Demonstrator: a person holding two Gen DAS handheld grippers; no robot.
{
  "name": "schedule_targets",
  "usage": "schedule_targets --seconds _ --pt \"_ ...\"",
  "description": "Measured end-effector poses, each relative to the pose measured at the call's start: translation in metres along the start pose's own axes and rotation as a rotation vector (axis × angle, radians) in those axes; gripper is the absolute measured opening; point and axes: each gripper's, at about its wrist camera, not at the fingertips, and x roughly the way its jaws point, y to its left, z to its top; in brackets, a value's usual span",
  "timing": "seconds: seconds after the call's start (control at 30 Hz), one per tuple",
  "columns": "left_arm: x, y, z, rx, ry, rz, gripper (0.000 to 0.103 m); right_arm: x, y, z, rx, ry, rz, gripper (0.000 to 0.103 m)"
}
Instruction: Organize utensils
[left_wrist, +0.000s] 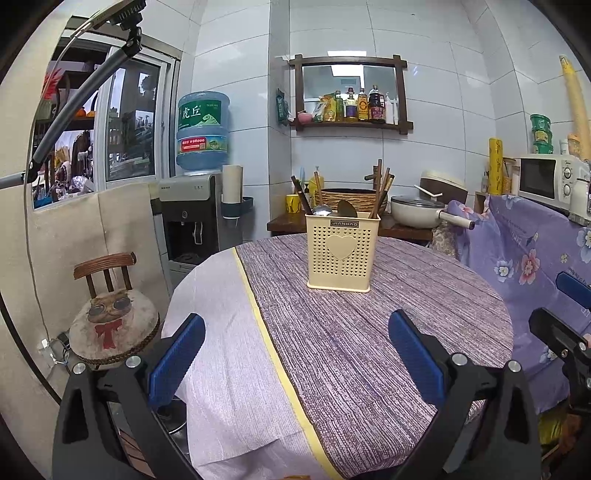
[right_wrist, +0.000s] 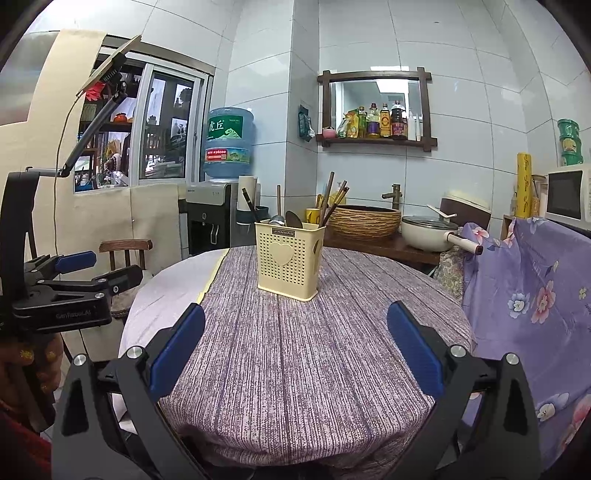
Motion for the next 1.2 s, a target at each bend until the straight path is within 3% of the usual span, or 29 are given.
schedule_targets --seconds 1.2 --pt "0.0036 -0.0050 -0.0026 0.006 0.017 -0.001 0.098 0.0065 0.0018 -0.0035 -0.006 0.030 -0.002 0.098"
